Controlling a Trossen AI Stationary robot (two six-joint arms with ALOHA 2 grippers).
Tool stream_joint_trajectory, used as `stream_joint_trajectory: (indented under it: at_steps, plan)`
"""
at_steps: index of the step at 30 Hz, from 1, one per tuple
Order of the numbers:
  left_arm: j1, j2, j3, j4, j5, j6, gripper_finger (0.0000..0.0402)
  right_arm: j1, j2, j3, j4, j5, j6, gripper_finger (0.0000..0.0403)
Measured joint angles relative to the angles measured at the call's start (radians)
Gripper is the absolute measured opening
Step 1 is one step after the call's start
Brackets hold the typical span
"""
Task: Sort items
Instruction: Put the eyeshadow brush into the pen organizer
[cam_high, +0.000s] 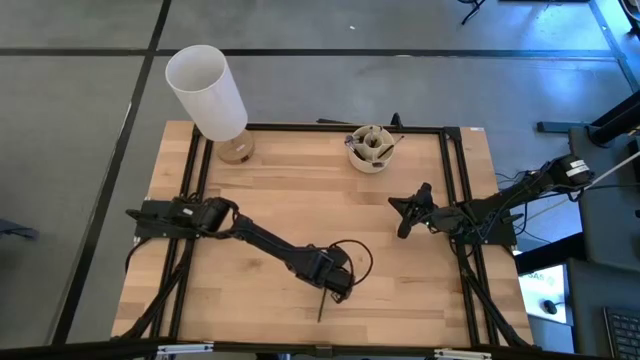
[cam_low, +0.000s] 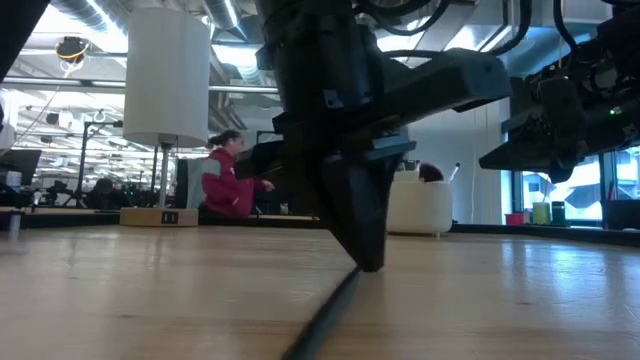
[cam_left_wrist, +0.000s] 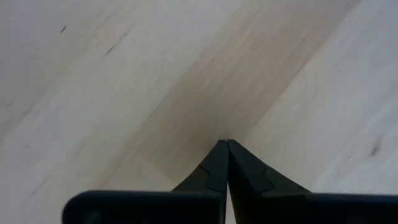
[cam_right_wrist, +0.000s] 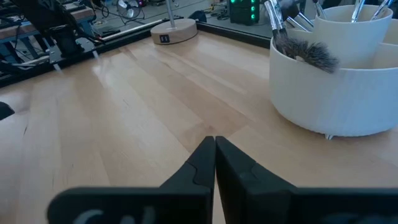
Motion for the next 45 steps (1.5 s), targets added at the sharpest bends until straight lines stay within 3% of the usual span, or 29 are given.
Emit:
stream_joint_trajectory:
  at_steps: [3, 6, 12, 14, 17, 19, 23, 26, 35, 45]
  plan:
    - [0.013, -0.007, 0.041, -0.063, -0.016, 0.093, 0.0002, 0.000, 0.000, 0.000, 0.001, 0.000, -0.004, 0.0013]
    - [0.037, -0.051, 0.098, -0.069, -0.116, 0.186, 0.0002, 0.000, 0.000, 0.000, 0.000, 0.000, -0.005, 0.0013]
    - [0.113, -0.138, 0.141, -0.080, -0.403, 0.375, 0.0002, 0.000, 0.000, 0.000, 0.000, 0.005, -0.006, 0.0013]
    - [0.141, -0.173, 0.150, -0.060, -0.540, 0.449, 0.0002, 0.000, 0.000, 0.000, -0.002, 0.009, -0.007, 0.0013]
    - [0.206, -0.203, 0.154, 0.060, -0.795, 0.595, 0.0001, 0.000, 0.000, 0.000, -0.003, 0.014, -0.007, 0.0013]
    - [0.259, -0.204, 0.152, 0.199, -0.862, 0.725, 0.0002, 0.000, 0.000, 0.000, -0.005, 0.017, -0.008, 0.0013]
    - [0.380, -0.202, 0.153, 0.539, -0.750, 0.982, 0.0001, 0.000, 0.000, 0.000, -0.009, 0.030, -0.009, 0.0013]
    - [0.473, -0.188, 0.153, 0.690, -0.704, 1.074, 0.0001, 0.000, 0.000, 0.000, -0.023, 0.035, -0.011, 0.0013]
    - [0.638, -0.185, 0.141, 0.733, -0.598, 1.065, 0.0002, -0.001, 0.000, 0.000, -0.075, 0.035, -0.006, 0.0013]
    - [0.638, -0.151, 0.141, 0.715, -0.564, 0.999, 0.0002, -0.001, 0.000, 0.000, -0.076, 0.035, -0.004, 0.0013]
